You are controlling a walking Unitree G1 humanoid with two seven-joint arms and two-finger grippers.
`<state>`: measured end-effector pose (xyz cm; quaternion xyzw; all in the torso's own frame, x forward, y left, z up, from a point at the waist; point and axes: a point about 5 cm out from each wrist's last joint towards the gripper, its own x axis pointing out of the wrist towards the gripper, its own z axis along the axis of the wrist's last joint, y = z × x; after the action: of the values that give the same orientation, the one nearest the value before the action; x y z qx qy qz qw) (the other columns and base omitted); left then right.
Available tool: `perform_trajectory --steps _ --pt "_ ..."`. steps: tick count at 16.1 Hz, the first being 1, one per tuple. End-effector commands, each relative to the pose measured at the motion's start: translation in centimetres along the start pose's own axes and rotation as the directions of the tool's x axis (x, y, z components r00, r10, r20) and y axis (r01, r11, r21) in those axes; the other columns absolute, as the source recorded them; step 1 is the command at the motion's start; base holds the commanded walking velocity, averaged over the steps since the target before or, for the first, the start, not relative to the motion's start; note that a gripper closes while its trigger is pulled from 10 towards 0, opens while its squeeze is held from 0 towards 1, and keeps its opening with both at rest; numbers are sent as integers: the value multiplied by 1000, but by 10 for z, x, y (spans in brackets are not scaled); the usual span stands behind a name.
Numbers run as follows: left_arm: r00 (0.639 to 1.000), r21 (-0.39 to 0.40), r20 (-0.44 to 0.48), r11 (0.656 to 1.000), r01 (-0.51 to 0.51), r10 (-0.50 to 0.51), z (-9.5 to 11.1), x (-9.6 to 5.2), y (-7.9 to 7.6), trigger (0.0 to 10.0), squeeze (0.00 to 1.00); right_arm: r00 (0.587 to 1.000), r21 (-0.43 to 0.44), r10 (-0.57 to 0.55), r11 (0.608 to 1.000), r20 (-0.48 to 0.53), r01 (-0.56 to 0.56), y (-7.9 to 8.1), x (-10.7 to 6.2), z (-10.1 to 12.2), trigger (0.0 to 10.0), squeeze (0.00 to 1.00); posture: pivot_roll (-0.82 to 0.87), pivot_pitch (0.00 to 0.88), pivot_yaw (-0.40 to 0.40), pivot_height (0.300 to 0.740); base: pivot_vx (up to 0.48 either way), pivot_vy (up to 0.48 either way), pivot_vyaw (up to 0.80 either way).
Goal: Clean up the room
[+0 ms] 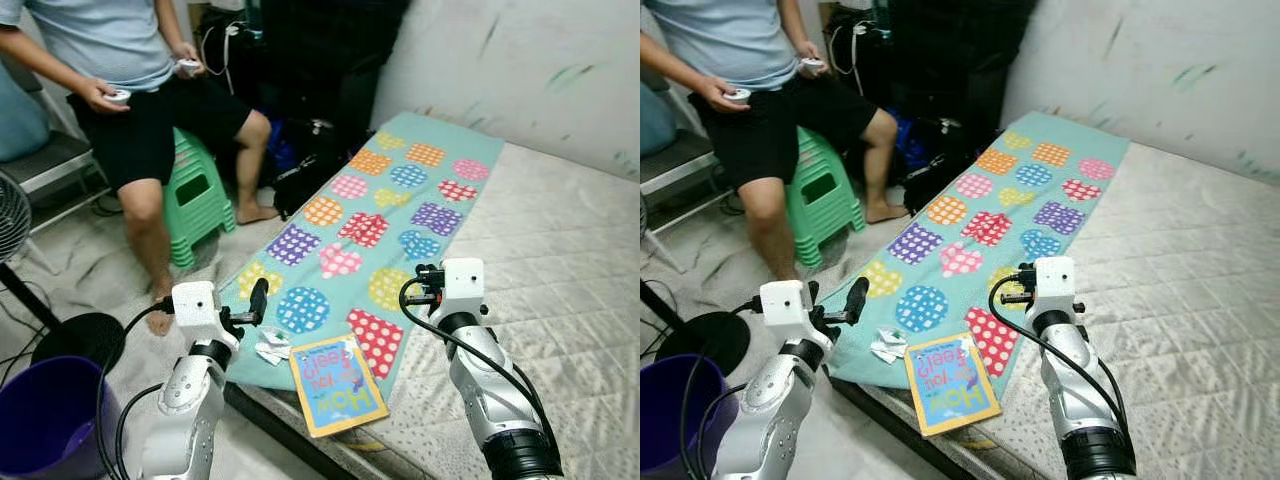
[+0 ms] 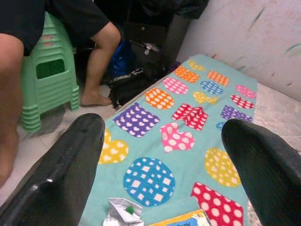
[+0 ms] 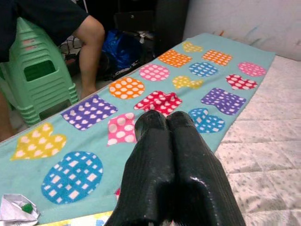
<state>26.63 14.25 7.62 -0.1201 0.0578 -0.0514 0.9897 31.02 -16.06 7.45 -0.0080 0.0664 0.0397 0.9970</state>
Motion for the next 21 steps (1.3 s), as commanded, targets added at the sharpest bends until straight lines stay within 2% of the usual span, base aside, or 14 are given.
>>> perform_trajectory --steps 1,4,12,17,21 --pt "1000 -2 6 1000 6 -6 3 -1 -1 10000 0 1000 0 -4 1000 4 4 -1 0 2 10000 0 -78 0 -19 740 0 0 -475" --pt "1000 -7 3 1000 6 -6 3 -1 0 10000 0 1000 1 -6 1000 4 6 -1 -1 2 10000 0 -78 0 -18 740 0 97 -158" --pt "1000 -5 -2 1000 1 -1 3 1 0 10000 0 1000 -1 16 1000 -12 -16 0 0 0 10000 0 -80 0 -20 740 0 369 0" --pt "1000 0 3 1000 -3 3 2 3 -1 10000 0 997 -5 68 998 -45 -69 4 0 -5 10000 0 -84 0 -28 740 0 0 0" --pt "1000 -4 7 1000 -11 11 -1 5 1 10000 0 970 28 185 983 -158 -182 16 -4 -18 10000 0 -85 0 -62 740 0 0 0"
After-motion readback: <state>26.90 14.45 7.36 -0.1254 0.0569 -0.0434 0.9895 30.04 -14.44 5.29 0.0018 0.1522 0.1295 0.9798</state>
